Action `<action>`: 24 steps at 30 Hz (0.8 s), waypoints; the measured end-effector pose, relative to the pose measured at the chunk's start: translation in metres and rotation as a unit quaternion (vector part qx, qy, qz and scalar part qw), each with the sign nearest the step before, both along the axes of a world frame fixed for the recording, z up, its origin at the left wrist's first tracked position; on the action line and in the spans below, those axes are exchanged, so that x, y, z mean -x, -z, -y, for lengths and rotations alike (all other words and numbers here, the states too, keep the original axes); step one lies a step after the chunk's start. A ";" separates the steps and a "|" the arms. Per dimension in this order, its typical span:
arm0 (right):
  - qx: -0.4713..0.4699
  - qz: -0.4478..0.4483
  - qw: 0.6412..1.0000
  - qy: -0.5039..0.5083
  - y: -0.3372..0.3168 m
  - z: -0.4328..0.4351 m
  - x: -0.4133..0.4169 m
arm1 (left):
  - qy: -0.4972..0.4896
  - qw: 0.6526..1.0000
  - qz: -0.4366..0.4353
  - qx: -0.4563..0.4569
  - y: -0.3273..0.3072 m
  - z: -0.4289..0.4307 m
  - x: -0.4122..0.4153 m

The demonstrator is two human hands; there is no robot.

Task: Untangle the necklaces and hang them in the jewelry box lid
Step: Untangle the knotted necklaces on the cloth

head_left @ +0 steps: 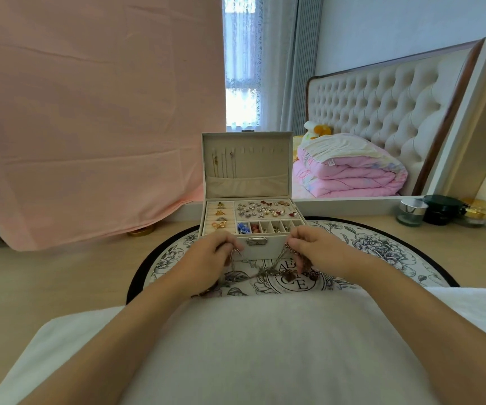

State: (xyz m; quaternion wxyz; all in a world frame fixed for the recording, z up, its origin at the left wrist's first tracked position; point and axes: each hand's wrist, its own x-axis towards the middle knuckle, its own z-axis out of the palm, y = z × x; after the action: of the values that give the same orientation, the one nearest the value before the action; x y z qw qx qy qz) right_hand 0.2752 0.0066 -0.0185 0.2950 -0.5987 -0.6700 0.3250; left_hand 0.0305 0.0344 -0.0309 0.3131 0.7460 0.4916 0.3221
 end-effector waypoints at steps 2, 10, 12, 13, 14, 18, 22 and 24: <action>0.017 -0.063 0.998 0.008 -0.001 0.000 -0.001 | -0.025 0.981 0.169 0.092 -0.008 0.002 -0.004; -0.004 -0.005 0.999 0.037 -0.007 -0.002 -0.006 | -0.006 0.890 0.388 0.237 -0.021 0.007 -0.004; -0.018 0.053 0.998 0.030 -0.008 -0.002 -0.007 | -0.017 0.919 0.327 0.219 -0.020 0.004 -0.001; -0.028 0.092 0.995 0.027 -0.010 -0.002 -0.007 | -0.029 0.930 0.300 0.210 -0.020 0.002 -0.001; -0.037 0.133 0.990 0.024 -0.011 -0.001 -0.008 | -0.045 0.938 0.278 0.204 -0.020 0.001 -0.001; -0.018 0.212 0.977 0.013 -0.015 0.003 -0.014 | -0.088 0.983 0.123 0.108 -0.013 -0.008 0.003; 0.010 0.229 0.973 -0.005 -0.017 0.003 -0.023 | -0.074 0.991 -0.107 -0.039 -0.011 -0.009 0.015; -0.009 0.217 0.976 0.005 -0.016 0.002 -0.025 | -0.073 0.966 -0.228 -0.094 -0.013 -0.006 0.018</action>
State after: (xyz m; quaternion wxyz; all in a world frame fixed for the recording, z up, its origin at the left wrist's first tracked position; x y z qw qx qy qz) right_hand 0.2999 0.0046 -0.0023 0.1503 -0.6557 -0.7177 0.1798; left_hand 0.0123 0.0403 -0.0175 0.0963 0.7881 0.5705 0.2102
